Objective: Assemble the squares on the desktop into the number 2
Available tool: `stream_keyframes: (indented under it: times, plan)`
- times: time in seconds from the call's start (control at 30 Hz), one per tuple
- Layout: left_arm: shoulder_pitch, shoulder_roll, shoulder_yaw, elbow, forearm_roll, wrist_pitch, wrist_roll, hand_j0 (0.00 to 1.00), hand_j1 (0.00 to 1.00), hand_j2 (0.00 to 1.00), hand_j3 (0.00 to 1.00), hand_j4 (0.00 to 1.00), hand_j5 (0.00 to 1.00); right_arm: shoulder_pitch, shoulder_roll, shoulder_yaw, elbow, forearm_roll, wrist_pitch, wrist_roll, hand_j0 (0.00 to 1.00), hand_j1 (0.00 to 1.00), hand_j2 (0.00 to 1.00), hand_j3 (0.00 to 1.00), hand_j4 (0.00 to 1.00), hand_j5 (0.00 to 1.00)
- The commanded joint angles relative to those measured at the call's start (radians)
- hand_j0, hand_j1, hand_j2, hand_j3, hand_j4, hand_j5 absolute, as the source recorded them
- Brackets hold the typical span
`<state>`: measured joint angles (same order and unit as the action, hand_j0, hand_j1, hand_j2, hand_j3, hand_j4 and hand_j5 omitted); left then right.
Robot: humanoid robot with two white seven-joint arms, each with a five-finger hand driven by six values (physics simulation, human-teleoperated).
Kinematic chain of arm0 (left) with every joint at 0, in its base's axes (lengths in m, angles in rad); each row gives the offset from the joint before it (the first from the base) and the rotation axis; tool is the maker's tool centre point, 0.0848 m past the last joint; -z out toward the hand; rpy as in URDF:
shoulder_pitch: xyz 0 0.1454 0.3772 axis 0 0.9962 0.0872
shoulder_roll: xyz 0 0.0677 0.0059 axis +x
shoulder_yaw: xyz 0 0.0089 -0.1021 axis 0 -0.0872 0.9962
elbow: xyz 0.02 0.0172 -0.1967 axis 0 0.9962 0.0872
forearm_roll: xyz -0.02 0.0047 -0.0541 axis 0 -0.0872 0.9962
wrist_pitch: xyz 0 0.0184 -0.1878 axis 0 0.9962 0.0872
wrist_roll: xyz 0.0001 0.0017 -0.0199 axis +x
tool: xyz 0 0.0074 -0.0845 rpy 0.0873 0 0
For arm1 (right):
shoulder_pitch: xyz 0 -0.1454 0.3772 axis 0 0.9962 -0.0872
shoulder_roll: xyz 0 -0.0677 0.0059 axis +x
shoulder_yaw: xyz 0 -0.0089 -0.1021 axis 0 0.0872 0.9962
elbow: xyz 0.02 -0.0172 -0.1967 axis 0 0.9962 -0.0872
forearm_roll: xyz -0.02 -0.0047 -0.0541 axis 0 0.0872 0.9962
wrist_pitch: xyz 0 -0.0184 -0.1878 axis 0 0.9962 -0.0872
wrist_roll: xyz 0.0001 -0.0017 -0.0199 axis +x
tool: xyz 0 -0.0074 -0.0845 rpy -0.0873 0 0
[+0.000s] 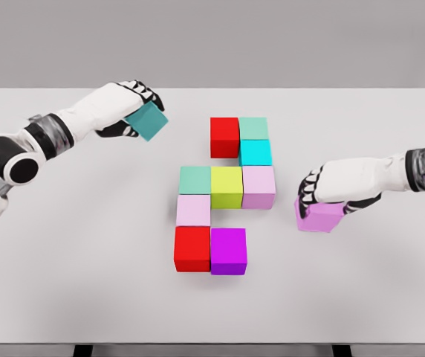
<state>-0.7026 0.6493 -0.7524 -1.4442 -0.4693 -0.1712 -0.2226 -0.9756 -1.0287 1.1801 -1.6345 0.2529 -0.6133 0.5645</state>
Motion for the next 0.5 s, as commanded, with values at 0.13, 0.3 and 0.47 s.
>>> stream_keyframes:
  times: [0.13,0.3,0.47]
  plan:
    - [0.0,-0.03,-0.027,0.001,0.003,0.114,0.019,0.38,0.38,0.38,0.38,0.38,0.38,0.015,-0.001,0.003,-0.021,-0.05,0.002,-0.006,0.65,0.65,0.65,0.65,0.65,0.65]
    - [-0.012,-0.046,-0.07,0.002,-0.051,0.151,0.019,0.37,0.37,0.37,0.37,0.37,0.37,0.034,0.01,0.001,-0.024,-0.055,0.002,-0.006,0.65,0.65,0.65,0.65,0.65,0.65]
    - [-0.037,-0.073,-0.111,0.005,-0.103,0.15,0.02,0.37,0.37,0.37,0.37,0.37,0.37,0.054,0.03,0.003,-0.031,-0.055,0.002,-0.008,0.65,0.65,0.65,0.65,0.65,0.65]
